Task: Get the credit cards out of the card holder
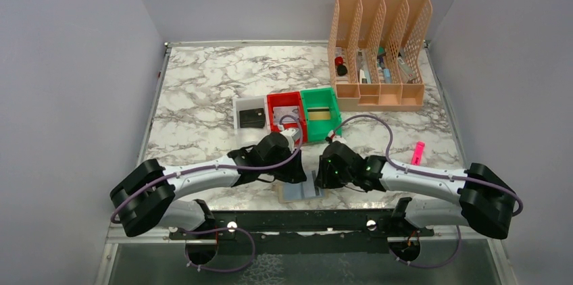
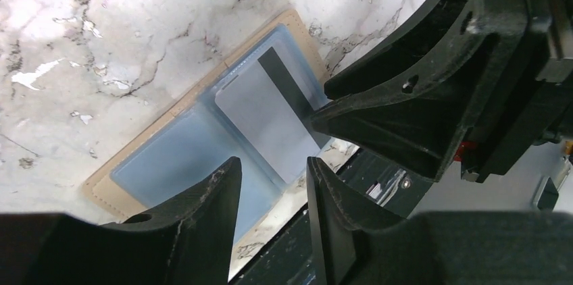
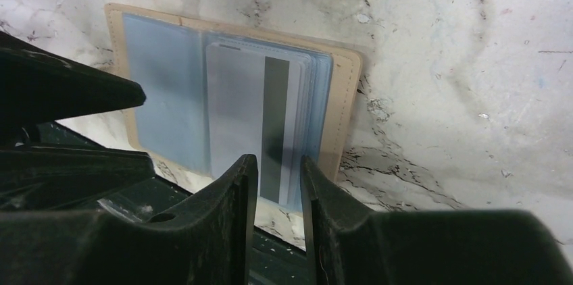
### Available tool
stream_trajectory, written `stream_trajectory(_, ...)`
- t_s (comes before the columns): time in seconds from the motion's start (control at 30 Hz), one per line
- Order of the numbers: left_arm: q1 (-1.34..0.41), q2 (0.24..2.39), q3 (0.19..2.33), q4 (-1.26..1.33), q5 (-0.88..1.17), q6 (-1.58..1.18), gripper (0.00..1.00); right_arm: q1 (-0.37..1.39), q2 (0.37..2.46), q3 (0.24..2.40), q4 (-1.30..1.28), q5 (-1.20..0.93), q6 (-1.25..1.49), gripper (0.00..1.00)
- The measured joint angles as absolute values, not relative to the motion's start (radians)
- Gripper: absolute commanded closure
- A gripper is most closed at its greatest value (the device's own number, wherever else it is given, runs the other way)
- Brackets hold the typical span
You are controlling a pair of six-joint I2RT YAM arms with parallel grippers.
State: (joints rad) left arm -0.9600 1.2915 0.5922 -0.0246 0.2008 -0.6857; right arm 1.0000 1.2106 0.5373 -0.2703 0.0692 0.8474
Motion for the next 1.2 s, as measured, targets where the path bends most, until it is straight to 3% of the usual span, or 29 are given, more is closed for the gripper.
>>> stream_trajectory(0.5,-0.981,1.31,0.526,0.012,0.194,-0.762,0.59,1.0,1.246,0.522,-0.174,0.016,0.868,0.67)
stream_trajectory(1.2,-1.006,1.359,0.521,0.074,0.194,-0.793,0.62,0.999,1.225,0.522,-0.226,0.038,0.863,0.68)
